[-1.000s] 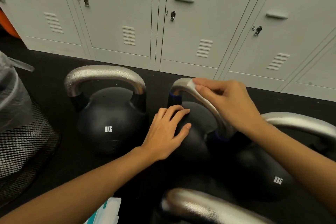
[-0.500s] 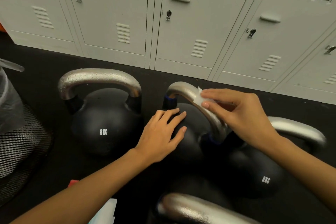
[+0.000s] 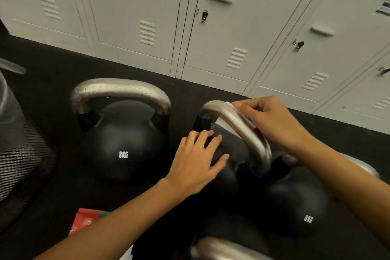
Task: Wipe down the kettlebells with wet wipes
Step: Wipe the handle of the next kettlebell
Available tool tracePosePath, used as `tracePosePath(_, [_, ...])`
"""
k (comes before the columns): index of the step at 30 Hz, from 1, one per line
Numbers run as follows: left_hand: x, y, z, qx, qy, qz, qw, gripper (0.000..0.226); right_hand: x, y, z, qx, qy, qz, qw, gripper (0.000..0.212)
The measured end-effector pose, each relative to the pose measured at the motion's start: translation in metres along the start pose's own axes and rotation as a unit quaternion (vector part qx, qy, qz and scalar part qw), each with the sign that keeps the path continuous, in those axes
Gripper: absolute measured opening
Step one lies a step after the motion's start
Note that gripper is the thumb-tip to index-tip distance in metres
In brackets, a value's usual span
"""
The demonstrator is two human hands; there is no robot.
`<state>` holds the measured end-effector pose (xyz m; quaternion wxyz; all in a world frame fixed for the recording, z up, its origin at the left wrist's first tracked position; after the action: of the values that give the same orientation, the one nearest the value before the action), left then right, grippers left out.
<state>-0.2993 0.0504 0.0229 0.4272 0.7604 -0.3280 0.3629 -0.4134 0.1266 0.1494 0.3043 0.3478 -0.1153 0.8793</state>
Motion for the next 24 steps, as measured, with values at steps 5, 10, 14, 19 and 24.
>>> tracePosePath(5, [-0.001,0.0,0.001,-0.006,0.004,-0.007,1.0,0.051,-0.008,0.015,0.016,0.045,-0.077,0.03,0.996,0.022])
tracePosePath(10, [-0.001,0.001,0.001,-0.014,0.0,-0.018,1.0,0.049,-0.025,0.061,0.023,-0.004,-0.114,0.142,0.983,0.02])
tracePosePath(14, [0.0,0.001,0.002,-0.021,-0.003,-0.027,0.999,0.049,-0.047,0.094,0.02,-0.085,-0.124,0.261,0.953,0.02])
tracePosePath(19, [-0.001,0.0,0.004,-0.03,-0.006,-0.032,0.999,0.048,-0.057,0.099,0.026,-0.099,-0.15,0.336,0.925,0.023])
tracePosePath(24, [-0.002,0.002,0.006,-0.042,0.004,-0.028,0.999,0.049,-0.027,0.066,0.037,0.022,-0.141,0.265,0.954,0.017])
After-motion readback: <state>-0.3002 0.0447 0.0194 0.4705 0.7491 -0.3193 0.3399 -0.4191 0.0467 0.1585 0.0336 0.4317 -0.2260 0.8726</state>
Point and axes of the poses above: each hand's wrist, its own y-axis towards the middle knuckle, its own x-axis out of the back of the hand, z = x × y, the point moved 4 cm from there along y, towards the middle knuckle, and after that the axes turned 4 degrees about x, right-handed, at the moved point
